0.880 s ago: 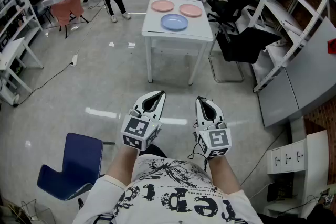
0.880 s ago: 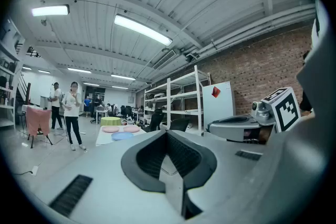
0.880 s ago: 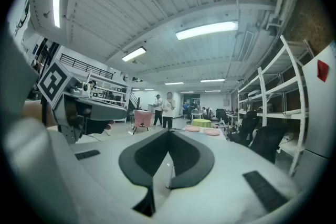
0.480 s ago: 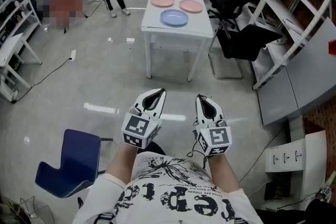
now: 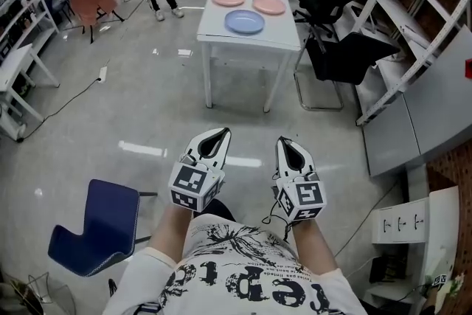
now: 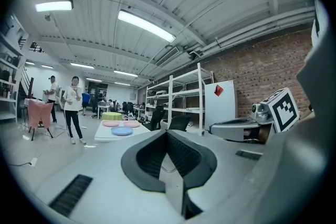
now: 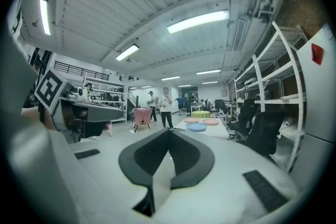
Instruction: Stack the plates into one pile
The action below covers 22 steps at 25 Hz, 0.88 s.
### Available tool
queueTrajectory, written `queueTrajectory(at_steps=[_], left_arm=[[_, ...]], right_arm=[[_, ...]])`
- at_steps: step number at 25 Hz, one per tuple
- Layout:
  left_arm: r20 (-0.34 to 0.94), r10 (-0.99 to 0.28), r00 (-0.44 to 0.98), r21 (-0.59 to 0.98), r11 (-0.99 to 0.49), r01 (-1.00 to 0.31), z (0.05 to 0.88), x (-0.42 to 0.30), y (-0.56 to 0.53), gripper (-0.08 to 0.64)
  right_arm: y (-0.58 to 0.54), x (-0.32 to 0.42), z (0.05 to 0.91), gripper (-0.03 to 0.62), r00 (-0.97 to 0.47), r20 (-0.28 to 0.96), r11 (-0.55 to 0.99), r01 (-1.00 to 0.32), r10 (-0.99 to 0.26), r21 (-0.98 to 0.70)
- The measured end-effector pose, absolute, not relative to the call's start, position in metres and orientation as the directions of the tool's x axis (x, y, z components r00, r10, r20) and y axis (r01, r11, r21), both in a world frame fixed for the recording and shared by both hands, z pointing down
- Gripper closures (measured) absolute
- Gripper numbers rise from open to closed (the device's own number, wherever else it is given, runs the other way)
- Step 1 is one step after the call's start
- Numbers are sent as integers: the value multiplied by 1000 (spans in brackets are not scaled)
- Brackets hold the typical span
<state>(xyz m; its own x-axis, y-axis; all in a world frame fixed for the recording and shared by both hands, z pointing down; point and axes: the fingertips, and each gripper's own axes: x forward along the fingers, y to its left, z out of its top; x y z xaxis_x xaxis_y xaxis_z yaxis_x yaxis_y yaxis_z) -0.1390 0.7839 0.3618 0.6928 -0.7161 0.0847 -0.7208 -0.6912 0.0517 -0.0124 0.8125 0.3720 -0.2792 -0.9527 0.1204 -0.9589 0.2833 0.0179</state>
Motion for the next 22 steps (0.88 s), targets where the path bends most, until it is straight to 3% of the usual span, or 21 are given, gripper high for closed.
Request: queueTrajectory(at_steps=[11, 22], left_arm=[[128, -730, 671, 64, -669, -740, 372, -121, 737, 557], [131, -714, 687, 58, -687, -725, 373, -111, 593, 557]], right_arm=[[765, 11, 388, 588, -290, 174, 295, -956, -941, -2], [622, 13, 394, 588, -313, 190, 320, -948, -930, 2]])
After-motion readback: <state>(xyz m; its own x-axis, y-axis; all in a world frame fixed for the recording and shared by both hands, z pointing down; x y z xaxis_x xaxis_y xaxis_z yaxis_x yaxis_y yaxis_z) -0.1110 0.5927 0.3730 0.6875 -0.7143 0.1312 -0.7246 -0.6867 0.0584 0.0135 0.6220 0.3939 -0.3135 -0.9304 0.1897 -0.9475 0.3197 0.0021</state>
